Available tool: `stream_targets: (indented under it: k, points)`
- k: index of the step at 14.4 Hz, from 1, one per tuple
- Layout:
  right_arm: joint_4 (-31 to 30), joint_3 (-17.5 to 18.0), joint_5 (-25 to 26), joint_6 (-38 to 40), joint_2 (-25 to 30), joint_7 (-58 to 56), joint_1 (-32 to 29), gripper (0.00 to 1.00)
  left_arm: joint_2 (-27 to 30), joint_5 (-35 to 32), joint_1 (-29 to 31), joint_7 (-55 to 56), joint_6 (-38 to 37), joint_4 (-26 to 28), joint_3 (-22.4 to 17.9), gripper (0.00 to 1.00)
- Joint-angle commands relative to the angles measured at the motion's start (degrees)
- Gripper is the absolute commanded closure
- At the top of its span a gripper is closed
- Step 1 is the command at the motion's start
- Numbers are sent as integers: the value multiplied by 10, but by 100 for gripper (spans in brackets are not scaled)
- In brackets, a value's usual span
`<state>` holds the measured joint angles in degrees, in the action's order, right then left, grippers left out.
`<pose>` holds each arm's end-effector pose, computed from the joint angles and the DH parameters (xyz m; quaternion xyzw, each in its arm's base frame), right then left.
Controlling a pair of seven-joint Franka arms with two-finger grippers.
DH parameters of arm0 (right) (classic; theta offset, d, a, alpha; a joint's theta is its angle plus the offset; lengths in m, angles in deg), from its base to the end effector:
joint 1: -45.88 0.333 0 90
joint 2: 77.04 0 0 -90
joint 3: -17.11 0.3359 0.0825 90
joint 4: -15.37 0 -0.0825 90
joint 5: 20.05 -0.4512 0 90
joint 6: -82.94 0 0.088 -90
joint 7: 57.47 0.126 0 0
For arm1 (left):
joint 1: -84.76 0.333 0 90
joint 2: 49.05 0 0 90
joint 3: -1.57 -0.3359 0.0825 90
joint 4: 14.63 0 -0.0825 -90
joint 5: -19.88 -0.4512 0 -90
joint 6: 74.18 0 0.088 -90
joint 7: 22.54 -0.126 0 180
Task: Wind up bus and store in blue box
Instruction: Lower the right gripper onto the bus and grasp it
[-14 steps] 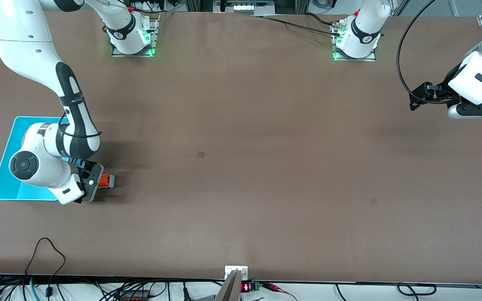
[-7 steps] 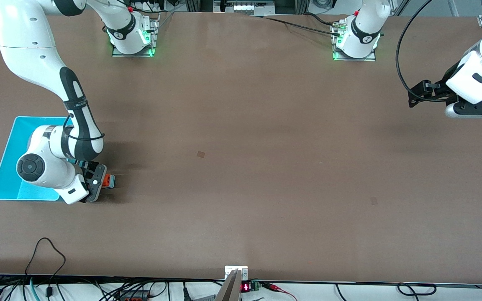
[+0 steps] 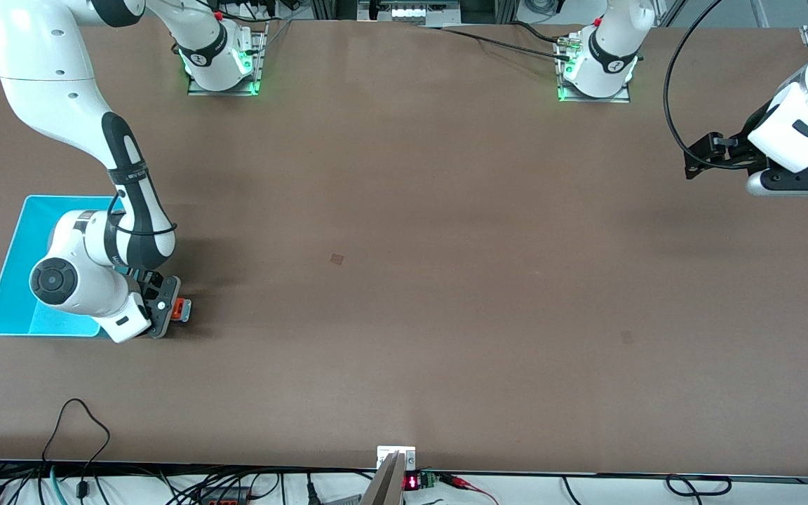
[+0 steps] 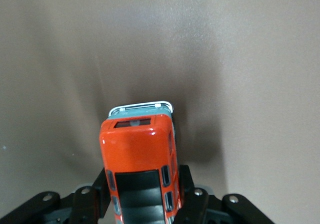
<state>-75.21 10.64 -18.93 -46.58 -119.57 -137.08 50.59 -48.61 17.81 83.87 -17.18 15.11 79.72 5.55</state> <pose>0.7542 -0.0158 0.1484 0.7641 0.6428 -0.0521 0.0157 0.6114 -0.0476 0.5885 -0.9990 -0.0038 0.0385 0.0218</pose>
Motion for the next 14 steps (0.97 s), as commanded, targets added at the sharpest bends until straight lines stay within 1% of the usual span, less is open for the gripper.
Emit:
stream_targets:
  k: [1,2,3,6,8,10,11,14]
  points:
    - [0,0,-10,-5,0,-12,4,72,0,10,-3,-11,-13,-12,-3,0]
    - [0,0,-12,-5,1,-6,6,73,0,10,-3,-11,-13,-12,-3,0]
    - [0,0,-29,-4,3,-5,12,74,0,10,-3,-11,-13,-12,-3,0]
    - [0,-6,-104,2,21,14,44,74,0,11,-3,-12,-13,-11,-4,0]
    - [0,-6,-110,17,46,55,49,75,0,10,-3,-12,-13,-12,-3,0]
    - [1,-6,-109,39,71,107,49,77,0,10,-3,-12,-13,-12,-3,0]
    - [0,-8,-109,48,83,123,49,80,0,10,-3,-12,-13,-12,-4,0]
    - [-1,-34,-108,78,119,203,58,86,0,10,-3,-12,-13,-12,-4,0]
